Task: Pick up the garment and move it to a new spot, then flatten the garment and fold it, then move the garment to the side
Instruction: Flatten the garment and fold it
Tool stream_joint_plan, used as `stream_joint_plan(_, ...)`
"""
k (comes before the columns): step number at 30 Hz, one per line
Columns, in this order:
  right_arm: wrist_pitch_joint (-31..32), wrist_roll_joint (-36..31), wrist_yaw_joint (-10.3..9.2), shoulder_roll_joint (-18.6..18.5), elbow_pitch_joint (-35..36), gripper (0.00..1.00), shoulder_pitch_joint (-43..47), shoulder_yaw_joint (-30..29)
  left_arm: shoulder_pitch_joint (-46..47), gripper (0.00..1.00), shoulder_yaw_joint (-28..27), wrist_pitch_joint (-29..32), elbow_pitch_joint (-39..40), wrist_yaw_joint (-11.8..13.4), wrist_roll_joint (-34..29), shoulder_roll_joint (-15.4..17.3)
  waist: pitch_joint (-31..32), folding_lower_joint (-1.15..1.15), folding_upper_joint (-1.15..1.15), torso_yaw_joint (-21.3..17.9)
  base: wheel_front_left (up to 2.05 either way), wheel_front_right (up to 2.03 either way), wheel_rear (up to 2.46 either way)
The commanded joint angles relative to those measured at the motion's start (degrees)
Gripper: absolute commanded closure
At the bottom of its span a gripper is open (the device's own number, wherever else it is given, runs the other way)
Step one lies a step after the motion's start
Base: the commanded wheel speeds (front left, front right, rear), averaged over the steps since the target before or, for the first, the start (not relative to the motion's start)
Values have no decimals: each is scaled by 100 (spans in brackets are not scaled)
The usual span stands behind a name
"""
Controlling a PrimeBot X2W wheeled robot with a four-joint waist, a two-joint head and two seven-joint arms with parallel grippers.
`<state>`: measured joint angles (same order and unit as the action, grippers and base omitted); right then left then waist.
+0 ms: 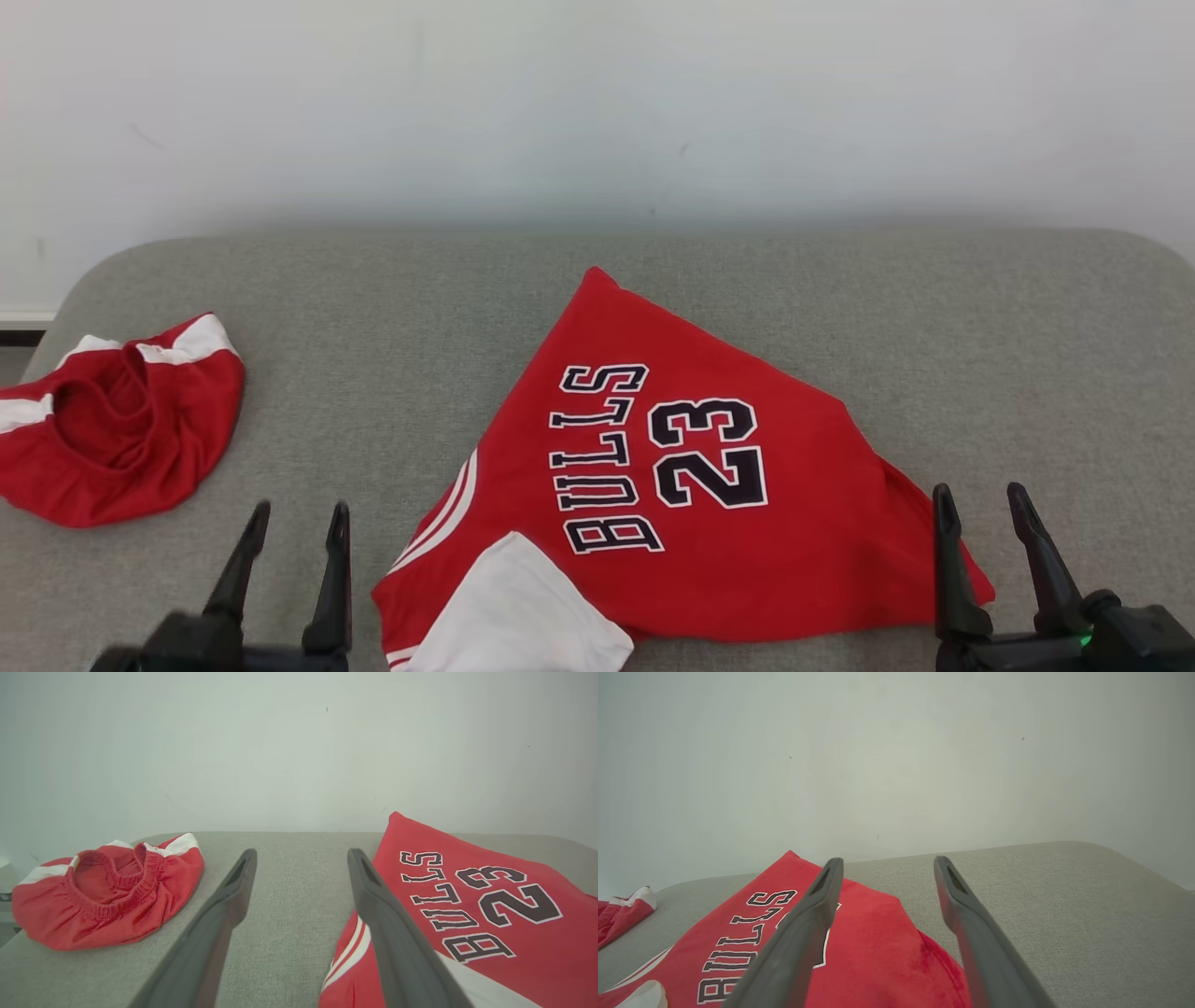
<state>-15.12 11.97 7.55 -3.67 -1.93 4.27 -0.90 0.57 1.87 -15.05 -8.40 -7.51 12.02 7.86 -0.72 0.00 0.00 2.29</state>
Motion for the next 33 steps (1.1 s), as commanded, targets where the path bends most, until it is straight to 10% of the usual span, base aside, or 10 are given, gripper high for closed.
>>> stream_joint_plan(1, -3, -16, -14, 16, -35, 0, -99, 25, 274, 0, 135, -19, -73, 6, 9, 170, -96, 0, 0, -92, 0, 0, 0)
stream_joint_plan(13, -4, -8, -14, 48, -312, 0, -575, 110, 2569, 0, 1747, 575, -771, 6, 1252, 1607, -663, 0, 0, -648, 0, 0, 0)
stream_joint_plan(33, -4, 95, -13, 83, -509, 0, -1029, 206, 3710, 0, 3954, 1457, -2081, 7, 2924, 2486, -1297, 0, 0, -1211, 0, 0, 0)
